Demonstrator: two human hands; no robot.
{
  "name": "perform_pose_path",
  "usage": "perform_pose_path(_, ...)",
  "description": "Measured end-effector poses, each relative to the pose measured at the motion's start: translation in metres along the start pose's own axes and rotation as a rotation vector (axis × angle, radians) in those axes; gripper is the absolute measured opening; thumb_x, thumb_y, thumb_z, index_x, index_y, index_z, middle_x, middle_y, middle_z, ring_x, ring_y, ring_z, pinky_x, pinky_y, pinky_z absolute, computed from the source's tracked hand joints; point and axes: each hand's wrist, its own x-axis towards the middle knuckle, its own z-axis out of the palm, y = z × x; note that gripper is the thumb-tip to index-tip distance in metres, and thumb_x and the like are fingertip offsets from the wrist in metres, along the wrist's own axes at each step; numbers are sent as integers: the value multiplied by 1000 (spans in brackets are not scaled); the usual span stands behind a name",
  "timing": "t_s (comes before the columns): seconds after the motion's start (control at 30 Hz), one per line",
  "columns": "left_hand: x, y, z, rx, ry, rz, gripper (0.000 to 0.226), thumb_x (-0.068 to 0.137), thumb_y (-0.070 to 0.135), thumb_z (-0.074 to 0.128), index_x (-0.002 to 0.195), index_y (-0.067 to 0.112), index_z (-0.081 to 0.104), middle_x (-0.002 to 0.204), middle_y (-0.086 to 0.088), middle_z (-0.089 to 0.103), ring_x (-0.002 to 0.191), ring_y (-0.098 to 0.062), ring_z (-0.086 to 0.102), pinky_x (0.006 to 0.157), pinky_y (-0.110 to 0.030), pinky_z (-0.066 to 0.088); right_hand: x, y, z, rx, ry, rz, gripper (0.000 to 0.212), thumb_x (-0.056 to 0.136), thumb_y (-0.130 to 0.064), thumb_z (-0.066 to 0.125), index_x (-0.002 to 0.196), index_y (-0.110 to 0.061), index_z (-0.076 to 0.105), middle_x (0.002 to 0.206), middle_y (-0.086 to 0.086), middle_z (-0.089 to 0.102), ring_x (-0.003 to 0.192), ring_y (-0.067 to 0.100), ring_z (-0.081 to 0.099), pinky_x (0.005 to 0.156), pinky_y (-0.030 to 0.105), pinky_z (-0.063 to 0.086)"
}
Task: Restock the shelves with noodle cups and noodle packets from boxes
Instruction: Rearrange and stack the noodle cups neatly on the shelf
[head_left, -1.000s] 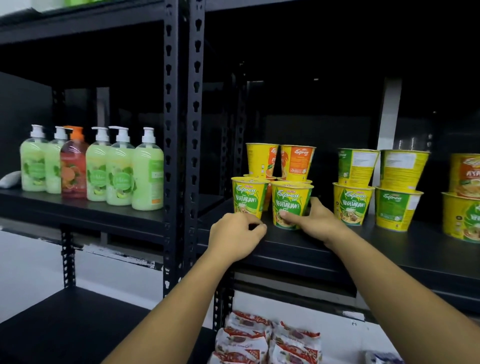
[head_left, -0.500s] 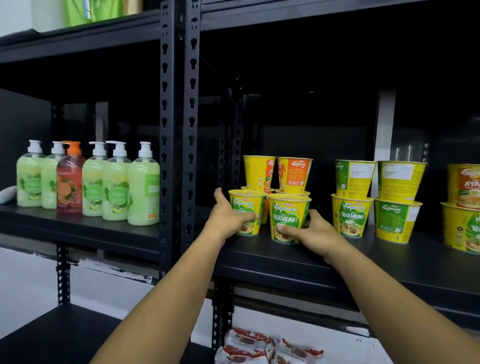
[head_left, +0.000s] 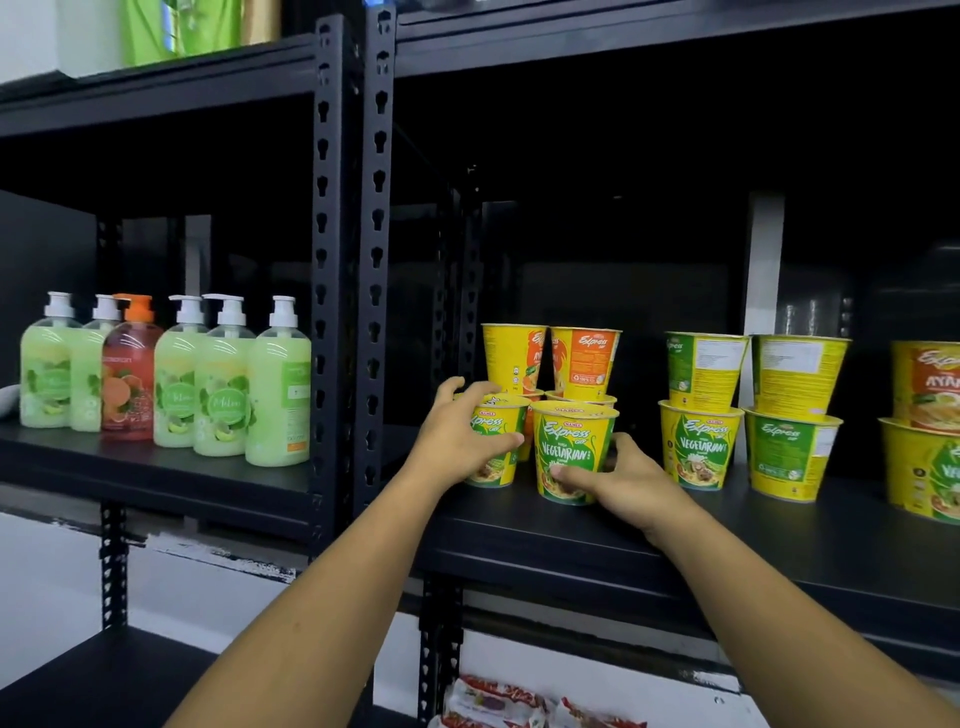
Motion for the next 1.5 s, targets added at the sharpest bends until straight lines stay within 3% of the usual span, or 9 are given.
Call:
perform_pose_path(0.17, 5, 3, -2, 34, 14, -8, 54, 77, 44, 88, 125, 32, 66, 134, 8, 41, 117, -14, 53, 94, -31, 52, 3, 2, 0, 11, -4, -1, 79, 77, -45, 87, 140, -25, 43, 98, -20, 53, 99, 10, 55, 90, 33, 42)
perform_pose_path(0.47, 7, 8, -7, 87, 42, 4, 57, 77, 43, 88, 127, 23, 70, 131, 7, 46, 114, -13, 54, 93, -30, 52, 3, 3, -1, 9, -4, -10, 79, 76, -47, 87, 139, -26, 44, 98, -21, 54, 93, 4, 54, 90, 32, 43)
perform_pose_path(0.6, 9, 19, -17, 59, 158, 44, 50, 80, 40, 87, 124, 20, 70, 127, 7, 47, 99, -8, 59, 65, -8, 45, 5, 5, 0, 5, -5, -14, 80, 74, -50, 88, 137, -29, 44, 109, -15, 59, 102, 10, 57, 94, 33, 45)
perform_pose_path(0.67, 11, 31, -25, 20, 215, 71, 47, 82, 38, 86, 122, 19, 70, 126, 6, 49, 88, -4, 57, 52, -6, 44, 5, 6, 1, 9, -10, -23, 80, 72, -51, 88, 136, -30, 45, 111, -15, 61, 103, 10, 58, 96, 34, 47)
perform_pose_path(0.77, 19, 50, -32, -9, 291, 140, 47, 81, 43, 85, 120, 22, 69, 123, 8, 51, 97, -6, 59, 62, -8, 45, 5, 6, 1, 14, -19, -31, 79, 72, -51, 88, 135, -31, 45, 105, -18, 59, 101, 8, 59, 95, 33, 46)
perform_pose_path(0.97, 32, 85, -28, -8, 371, 281, 46, 81, 48, 83, 117, 24, 65, 119, 11, 53, 99, -5, 58, 84, -28, 55, 4, 6, 0, 25, -31, -48, 76, 73, -49, 88, 133, -32, 46, 110, -16, 61, 97, 3, 58, 92, 29, 44)
perform_pose_path(1.17, 39, 102, -6, 17, 306, 334, 41, 81, 54, 80, 109, 28, 65, 106, 16, 58, 92, -2, 60, 82, -35, 57, 8, 9, 1, 26, -32, -43, 79, 68, -51, 91, 133, -33, 48, 117, -14, 67, 107, 8, 63, 100, 34, 50)
perform_pose_path(1.4, 39, 106, 17, 115, 247, 331, 43, 85, 60, 74, 113, 30, 65, 106, 14, 59, 83, 4, 52, 64, -14, 36, 9, 9, 1, 23, -30, -48, 73, 68, -51, 90, 128, -36, 50, 110, -18, 67, 104, 6, 64, 99, 34, 51)
perform_pose_path(1.5, 41, 108, 20, 139, 237, 313, 40, 85, 61, 73, 111, 31, 64, 106, 13, 58, 80, 1, 57, 66, -21, 47, 10, 11, 1, 15, -27, -46, 71, 69, -51, 90, 126, -35, 51, 110, -17, 68, 104, 6, 65, 100, 34, 51)
